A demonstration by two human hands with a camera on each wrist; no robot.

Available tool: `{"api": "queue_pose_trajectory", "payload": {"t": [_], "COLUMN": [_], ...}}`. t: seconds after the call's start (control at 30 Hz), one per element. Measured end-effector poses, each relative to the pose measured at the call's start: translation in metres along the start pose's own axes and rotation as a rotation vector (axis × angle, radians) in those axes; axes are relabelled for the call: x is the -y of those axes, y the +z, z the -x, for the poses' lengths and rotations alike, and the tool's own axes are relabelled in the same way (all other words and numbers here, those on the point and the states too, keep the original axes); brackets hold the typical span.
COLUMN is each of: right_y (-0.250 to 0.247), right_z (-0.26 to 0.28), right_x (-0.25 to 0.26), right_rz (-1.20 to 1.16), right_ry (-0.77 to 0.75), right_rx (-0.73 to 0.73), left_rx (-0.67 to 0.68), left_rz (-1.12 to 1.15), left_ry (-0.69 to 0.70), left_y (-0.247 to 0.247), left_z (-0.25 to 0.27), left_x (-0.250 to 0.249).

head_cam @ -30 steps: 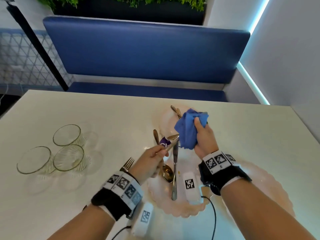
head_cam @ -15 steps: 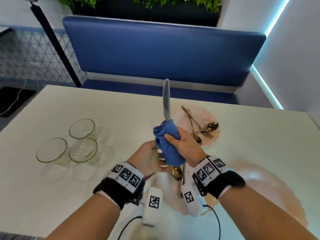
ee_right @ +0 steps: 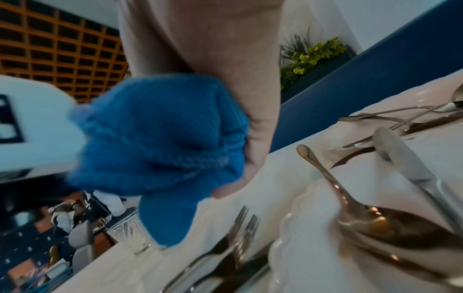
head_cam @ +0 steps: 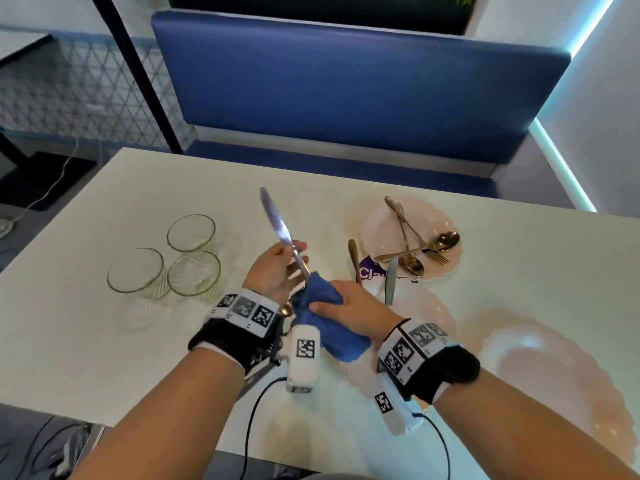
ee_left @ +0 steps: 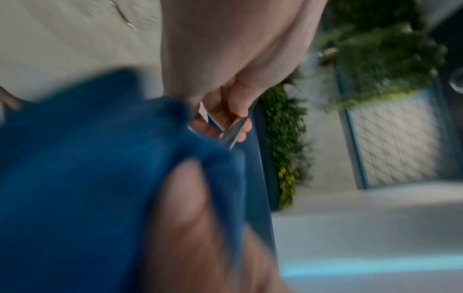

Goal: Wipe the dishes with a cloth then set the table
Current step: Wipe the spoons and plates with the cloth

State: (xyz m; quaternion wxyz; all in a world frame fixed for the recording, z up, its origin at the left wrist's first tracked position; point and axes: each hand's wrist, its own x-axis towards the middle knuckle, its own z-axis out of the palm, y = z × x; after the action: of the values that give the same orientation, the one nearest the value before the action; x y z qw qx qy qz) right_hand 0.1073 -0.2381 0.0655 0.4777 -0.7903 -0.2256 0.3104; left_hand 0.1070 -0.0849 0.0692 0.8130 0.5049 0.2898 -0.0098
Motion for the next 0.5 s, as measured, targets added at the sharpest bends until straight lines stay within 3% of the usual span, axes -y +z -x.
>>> {"api": "queue_pose_trajectory", "payload": {"t": [0.1,0.2,0.37,0.5], "right_y": [-0.009,-0.033,-0.068,-0.091], "right_z": [0.012,0.017,0.012,0.014], "right_x": [-0.009,-0.014,-0.013,-0.013], "right_rz": [0.035,-0.024,-0.273,-0.48], "right_ry": [0.041,0.079,0.168,0.163], "right_rx": [0.057,-0.047,-0.286,-0.386], "left_rx": [-0.098,-0.122,-0.14,-0.202], "left_rz": [0.054,-0.41,-1.14,-1.155], "left_ry": [0.043,0.02,0.088,0.057], "left_y": [-0.036,-0.068,-0.082,-0.085], "left_z": [-0.017,-0.021,-0.017,-0.017], "left_x": [-0.012,-0.002,0.03,0.049]}}
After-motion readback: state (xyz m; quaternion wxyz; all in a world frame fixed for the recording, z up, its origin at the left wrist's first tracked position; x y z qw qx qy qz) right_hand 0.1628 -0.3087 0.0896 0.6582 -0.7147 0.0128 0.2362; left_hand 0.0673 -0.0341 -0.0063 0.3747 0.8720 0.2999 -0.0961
